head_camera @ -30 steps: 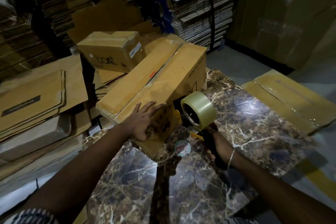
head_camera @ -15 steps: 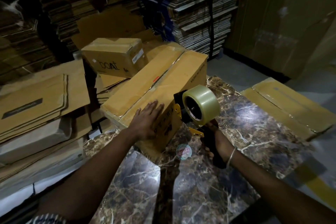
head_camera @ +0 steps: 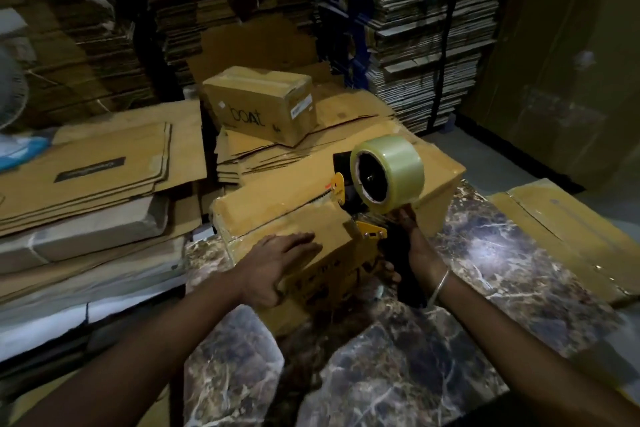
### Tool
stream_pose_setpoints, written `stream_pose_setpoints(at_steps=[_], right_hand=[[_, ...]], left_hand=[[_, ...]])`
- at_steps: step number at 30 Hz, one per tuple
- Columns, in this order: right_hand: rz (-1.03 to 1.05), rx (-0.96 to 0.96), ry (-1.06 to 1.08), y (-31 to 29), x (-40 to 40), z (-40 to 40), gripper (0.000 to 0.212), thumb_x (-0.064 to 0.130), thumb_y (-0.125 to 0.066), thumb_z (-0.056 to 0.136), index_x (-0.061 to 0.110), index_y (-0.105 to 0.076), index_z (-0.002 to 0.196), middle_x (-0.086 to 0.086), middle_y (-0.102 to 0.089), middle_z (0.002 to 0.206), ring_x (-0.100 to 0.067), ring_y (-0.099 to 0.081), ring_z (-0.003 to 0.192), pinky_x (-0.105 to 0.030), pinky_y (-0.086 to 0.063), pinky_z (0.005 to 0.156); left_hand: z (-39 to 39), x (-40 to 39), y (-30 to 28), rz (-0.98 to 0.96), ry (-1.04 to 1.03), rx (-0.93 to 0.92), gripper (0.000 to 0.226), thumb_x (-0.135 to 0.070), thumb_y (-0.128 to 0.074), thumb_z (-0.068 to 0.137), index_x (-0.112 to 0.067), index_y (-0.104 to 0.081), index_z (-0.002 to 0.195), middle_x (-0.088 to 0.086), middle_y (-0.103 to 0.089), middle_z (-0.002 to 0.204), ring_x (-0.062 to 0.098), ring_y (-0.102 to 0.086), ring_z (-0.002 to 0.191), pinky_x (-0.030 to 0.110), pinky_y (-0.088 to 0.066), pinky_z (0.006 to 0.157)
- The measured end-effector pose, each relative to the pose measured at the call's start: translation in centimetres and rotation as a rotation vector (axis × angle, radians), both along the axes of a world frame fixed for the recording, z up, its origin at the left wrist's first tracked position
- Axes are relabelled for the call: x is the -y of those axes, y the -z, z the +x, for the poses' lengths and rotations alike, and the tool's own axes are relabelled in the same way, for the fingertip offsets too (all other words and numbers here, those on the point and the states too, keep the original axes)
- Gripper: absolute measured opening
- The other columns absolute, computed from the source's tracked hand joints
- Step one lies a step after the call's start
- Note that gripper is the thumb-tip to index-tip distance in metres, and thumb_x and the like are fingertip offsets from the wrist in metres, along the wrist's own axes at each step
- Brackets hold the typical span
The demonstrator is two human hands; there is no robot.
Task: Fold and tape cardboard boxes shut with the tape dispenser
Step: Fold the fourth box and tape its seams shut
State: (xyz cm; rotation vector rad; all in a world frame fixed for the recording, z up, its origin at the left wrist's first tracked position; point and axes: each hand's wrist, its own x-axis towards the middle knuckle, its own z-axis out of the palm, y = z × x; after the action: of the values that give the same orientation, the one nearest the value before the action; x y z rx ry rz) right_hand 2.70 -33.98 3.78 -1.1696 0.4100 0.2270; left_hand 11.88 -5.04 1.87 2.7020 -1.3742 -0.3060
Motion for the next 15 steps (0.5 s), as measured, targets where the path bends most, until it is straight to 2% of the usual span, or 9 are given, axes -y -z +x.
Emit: stream_pose_setpoints(at_steps=[3, 6, 11, 15], right_hand=[[-0.027, 0.019, -0.082, -1.3, -2.1, -0.1, 0.065, 0.072, -0.037, 0.089, 0.011, -0.057, 0.095, -0.005, -0.043, 0.062, -0.016, -0.036, 0.044, -0.023, -0.027, 0.038], [-0.045, 0.014, -0.152, -1.5, -4.3, -0.2, 0.074, 0.082, -0.036, 0.079, 0.011, -0.056, 0.079, -0.004, -0.044, 0.059, -0.017, -0.036, 0.044, -0.025, -0.029, 0.042], [0.117, 0.043, -0.279, -2.2, -8.4, 0.2, 0.079, 0.087, -0.028, 0.084, 0.013, -0.052, 0.067, -0.003, -0.038, 0.055, -0.017, -0.031, 0.044, -0.028, -0.024, 0.048], [0.137, 0.022, -0.295, -2.0, -10.4, 0.4, 0.08, 0.083, -0.027, 0.087, 0.012, -0.055, 0.063, -0.002, -0.039, 0.054, -0.015, -0.034, 0.041, -0.025, -0.029, 0.045]], left_hand=[[-2.8, -2.9, -0.5, 0.003, 0.015, -0.007, 0.115, -0.033, -0.076, 0.063, -0.051, -0.004, 0.151, -0.015, -0.007, 0.164, 0.009, -0.012, 0.151, 0.046, -0.021, 0.118], [-5.4, -5.8, -1.2, -0.031, 0.029, -0.048, 0.103, -0.029, -0.072, 0.068, -0.039, -0.017, 0.155, -0.016, -0.009, 0.164, 0.005, -0.009, 0.152, 0.051, -0.017, 0.12], [-8.9, -10.5, -0.9, 0.013, -0.011, 0.013, 0.086, -0.045, -0.062, 0.082, -0.04, -0.019, 0.157, -0.022, 0.0, 0.165, 0.003, 0.003, 0.153, 0.05, 0.0, 0.12], [-11.2, -12.3, 0.9, -0.083, -0.121, 0.234, 0.051, -0.055, -0.031, 0.104, -0.052, -0.02, 0.154, -0.025, -0.013, 0.163, 0.006, -0.01, 0.153, 0.048, -0.013, 0.119]])
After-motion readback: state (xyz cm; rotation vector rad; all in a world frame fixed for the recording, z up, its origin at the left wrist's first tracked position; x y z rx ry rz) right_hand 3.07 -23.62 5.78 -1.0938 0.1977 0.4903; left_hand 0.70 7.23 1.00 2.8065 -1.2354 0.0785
